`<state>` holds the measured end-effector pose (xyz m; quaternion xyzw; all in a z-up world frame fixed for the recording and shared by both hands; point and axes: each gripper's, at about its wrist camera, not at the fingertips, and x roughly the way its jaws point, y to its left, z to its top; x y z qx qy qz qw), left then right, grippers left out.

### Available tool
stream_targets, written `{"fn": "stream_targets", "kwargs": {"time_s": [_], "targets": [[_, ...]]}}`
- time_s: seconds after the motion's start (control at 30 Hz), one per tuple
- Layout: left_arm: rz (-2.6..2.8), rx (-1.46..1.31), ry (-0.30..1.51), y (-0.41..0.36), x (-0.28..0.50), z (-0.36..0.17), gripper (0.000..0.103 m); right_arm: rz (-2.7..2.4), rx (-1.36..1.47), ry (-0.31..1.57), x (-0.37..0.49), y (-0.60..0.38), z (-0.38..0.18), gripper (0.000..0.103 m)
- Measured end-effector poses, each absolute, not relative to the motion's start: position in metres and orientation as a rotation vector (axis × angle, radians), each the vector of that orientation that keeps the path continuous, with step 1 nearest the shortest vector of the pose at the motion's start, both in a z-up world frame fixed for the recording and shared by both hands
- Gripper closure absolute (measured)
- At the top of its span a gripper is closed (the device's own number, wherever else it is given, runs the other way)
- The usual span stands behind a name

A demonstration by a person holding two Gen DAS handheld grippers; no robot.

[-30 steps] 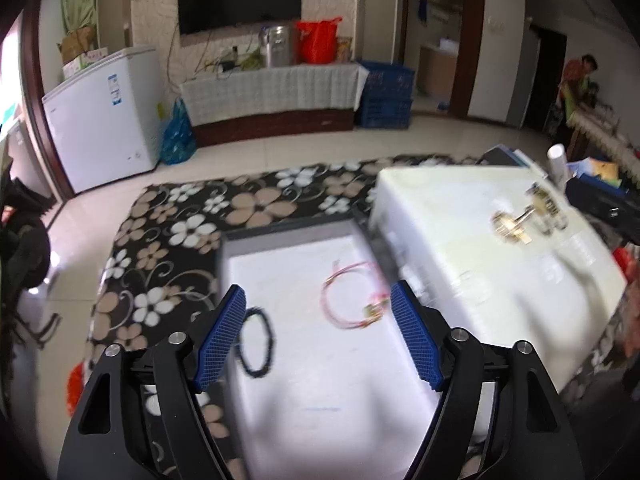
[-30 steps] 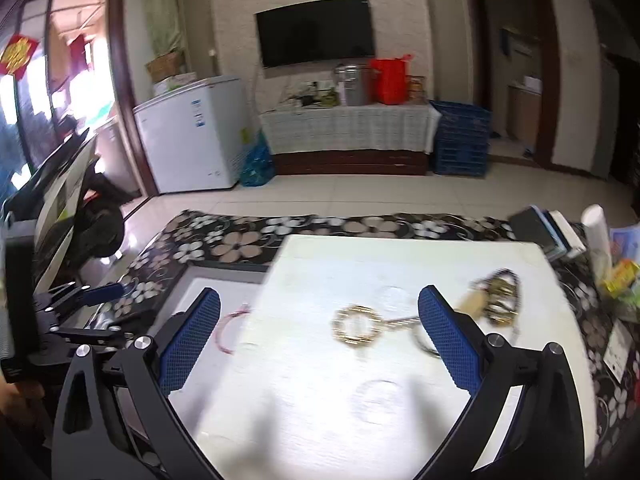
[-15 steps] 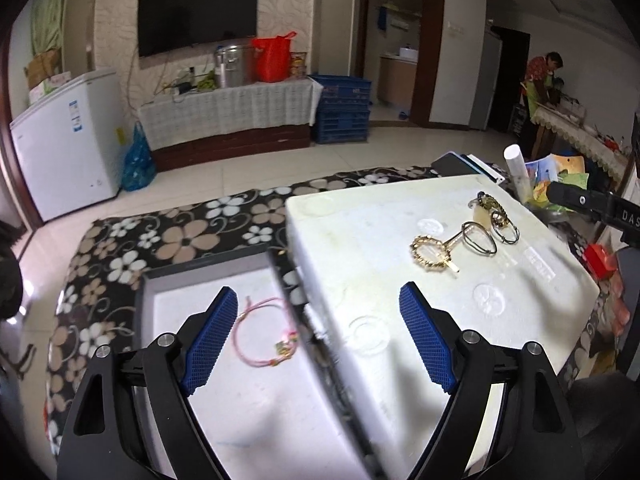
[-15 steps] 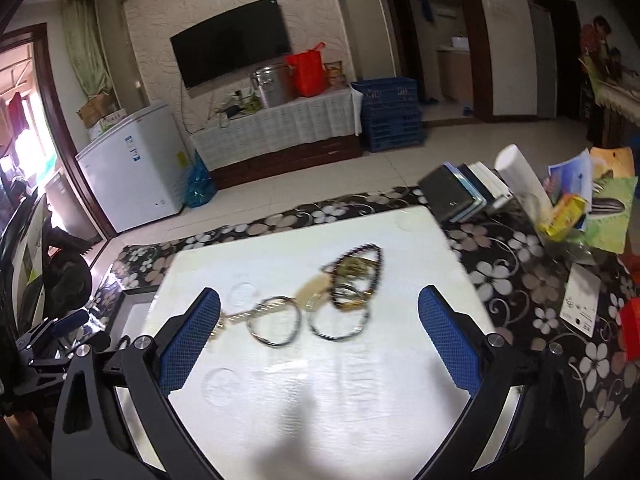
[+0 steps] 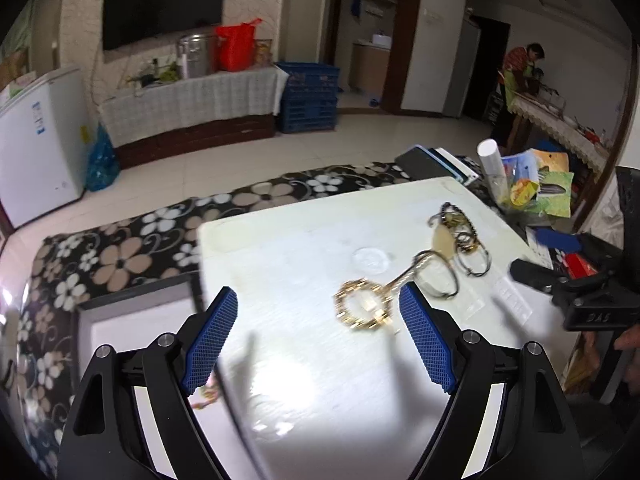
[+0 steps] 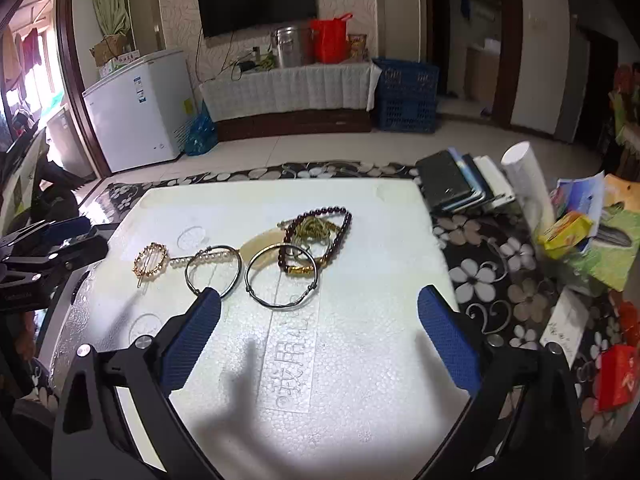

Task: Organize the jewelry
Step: 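Move both tools back over the jewelry on the table, then grasp the gold ring hair clip with the left tool while the right tool grasps a silver bangle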

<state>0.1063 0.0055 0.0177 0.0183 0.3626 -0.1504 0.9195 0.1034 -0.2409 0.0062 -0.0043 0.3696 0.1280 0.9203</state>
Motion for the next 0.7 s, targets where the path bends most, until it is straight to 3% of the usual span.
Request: {"fn": "stream_targets", "kwargs": {"time_s": [0.03,0.27,0.7], "targets": [[-0.316,0.051,0.746,0.001,0.107,0.017,0.018,0.265,-0.006,0.777,0.106,-0.241,0.004,0.028],[-0.385,0.138,0.797,-0.028,0.119,0.005,0.018,0.287,-0.013,0.820,0.113,-0.235,-0.001,0.057],[-0.381,0.192,0.858,-0.034,0.126,-0.014,0.025,0.300,-0.052,0.828,0.124,-0.223,-0.004,0.059]]}}
